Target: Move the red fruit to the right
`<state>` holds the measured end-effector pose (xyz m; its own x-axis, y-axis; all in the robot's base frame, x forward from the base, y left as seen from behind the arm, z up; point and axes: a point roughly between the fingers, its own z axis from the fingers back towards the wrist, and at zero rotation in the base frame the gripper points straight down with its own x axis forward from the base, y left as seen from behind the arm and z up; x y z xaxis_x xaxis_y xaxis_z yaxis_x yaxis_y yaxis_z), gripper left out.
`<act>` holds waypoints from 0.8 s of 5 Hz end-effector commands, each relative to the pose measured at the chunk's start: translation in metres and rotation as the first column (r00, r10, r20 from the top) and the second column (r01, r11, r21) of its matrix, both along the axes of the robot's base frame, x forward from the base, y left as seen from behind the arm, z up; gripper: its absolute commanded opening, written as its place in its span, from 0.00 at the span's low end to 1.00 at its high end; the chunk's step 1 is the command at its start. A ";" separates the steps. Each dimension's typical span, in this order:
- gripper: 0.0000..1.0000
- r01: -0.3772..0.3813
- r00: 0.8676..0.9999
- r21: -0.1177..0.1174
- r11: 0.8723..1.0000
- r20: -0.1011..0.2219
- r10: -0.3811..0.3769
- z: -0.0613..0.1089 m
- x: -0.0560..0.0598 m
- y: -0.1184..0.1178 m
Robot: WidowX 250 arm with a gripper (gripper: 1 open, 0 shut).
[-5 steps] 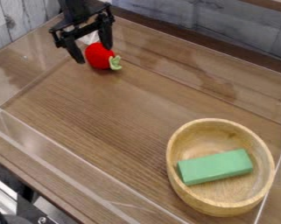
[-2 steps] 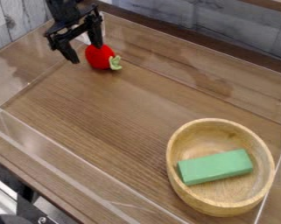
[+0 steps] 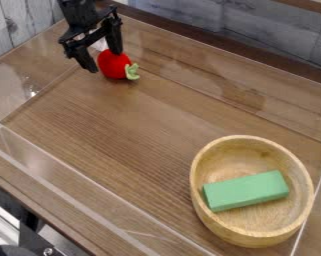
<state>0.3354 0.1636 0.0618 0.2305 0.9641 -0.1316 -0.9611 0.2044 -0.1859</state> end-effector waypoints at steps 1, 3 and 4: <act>1.00 -0.009 0.998 0.032 0.999 0.069 0.007 0.017 0.019 0.005; 1.00 -0.023 0.997 0.032 0.999 0.081 0.020 0.011 0.026 0.003; 1.00 -0.028 0.996 0.033 0.999 0.081 0.025 0.007 0.028 0.002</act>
<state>0.3510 0.1611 0.0502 0.1982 0.9726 -0.1211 -0.9627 0.1700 -0.2104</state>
